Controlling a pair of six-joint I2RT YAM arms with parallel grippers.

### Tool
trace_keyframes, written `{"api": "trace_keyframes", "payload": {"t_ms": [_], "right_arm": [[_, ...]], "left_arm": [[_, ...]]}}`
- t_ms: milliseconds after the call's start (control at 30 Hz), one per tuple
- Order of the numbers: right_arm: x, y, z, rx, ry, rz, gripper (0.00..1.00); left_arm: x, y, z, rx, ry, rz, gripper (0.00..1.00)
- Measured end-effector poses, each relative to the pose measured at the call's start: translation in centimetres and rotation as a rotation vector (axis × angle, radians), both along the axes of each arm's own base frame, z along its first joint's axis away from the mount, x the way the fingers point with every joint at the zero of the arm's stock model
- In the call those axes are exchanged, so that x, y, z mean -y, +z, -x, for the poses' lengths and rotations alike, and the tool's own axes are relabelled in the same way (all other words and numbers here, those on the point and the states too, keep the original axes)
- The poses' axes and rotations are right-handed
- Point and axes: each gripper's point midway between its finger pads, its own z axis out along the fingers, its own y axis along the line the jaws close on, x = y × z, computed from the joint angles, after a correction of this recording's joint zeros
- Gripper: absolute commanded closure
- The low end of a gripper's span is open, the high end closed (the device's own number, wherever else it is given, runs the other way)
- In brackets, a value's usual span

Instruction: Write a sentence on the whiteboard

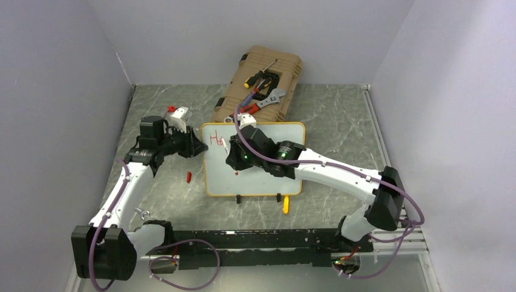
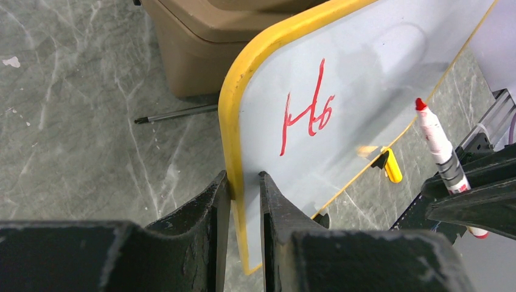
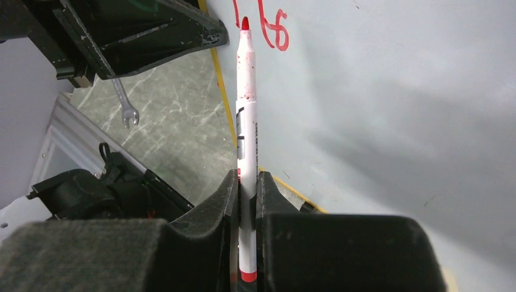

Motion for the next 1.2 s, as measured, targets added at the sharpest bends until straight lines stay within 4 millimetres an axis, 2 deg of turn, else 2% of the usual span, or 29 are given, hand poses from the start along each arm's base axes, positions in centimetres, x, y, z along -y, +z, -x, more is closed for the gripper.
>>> {"api": "trace_keyframes", "payload": {"t_ms": [133, 533, 700, 967, 1200], "right_arm": [[0.6, 0.1, 0.5, -0.003, 0.008, -0.005, 1.0], [2.2, -2.3, 2.4, -0.026, 0.086, 0.041, 1.0], [1.9, -2.2, 1.8, -0.013, 0.084, 0.035, 1.0], [0.0, -2.3, 0.2, -0.005, 0.065, 0.042, 1.0], [0.6, -2.8, -1.0, -0.026, 0.006, 0.046, 1.0]], "left_arm": [[0.0, 0.0, 0.1, 0.0, 0.0, 0.0, 1.0], [0.0, 0.0, 0.1, -0.002, 0.003, -0.004, 1.0], [0.0, 0.0, 0.1, 0.0, 0.002, -0.006, 1.0], [0.0, 0.0, 0.1, 0.002, 0.0, -0.009, 1.0], [-0.1, -0.1, 0.1, 0.008, -0.005, -0.016, 1.0]]}}
